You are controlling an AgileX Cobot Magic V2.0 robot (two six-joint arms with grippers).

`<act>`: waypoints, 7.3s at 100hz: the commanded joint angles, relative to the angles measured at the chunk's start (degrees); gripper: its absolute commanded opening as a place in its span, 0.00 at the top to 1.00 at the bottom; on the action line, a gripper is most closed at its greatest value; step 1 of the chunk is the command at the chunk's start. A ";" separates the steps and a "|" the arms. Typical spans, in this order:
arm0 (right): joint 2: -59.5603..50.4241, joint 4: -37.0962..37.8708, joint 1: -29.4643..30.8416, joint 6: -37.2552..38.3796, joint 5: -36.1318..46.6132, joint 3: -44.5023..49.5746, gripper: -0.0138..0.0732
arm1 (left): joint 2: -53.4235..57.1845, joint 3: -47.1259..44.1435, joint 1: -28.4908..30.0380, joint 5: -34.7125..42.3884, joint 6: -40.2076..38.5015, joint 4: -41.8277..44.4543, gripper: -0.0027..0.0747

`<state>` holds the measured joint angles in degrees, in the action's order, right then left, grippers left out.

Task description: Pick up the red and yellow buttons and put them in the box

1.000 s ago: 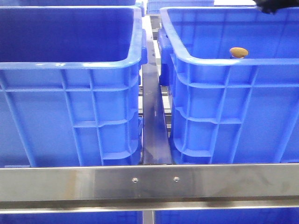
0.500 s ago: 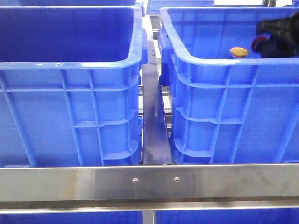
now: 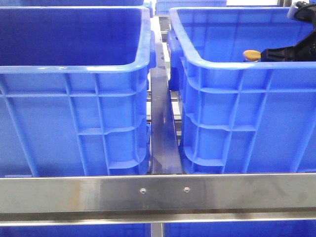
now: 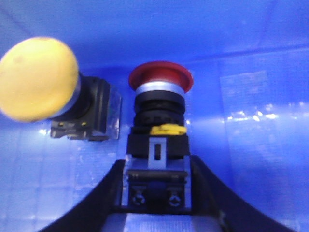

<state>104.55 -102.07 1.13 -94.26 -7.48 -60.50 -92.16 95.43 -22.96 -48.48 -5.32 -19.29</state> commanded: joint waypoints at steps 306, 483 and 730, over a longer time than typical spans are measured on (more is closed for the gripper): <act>-87.71 -3.14 0.45 -3.40 -11.35 48.34 0.92 | 78.34 -68.42 -0.01 26.31 6.51 12.89 0.99; -87.69 -3.64 0.45 -3.40 -11.59 48.70 0.92 | 87.11 -87.81 21.44 45.52 5.87 19.29 0.99; -89.73 36.92 0.45 29.72 -2.71 46.27 0.92 | 94.26 -98.54 21.76 48.81 5.87 19.96 0.99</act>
<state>14.54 -69.09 1.13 -69.71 -13.49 -11.71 0.35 -0.06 -0.94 -4.73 1.22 0.67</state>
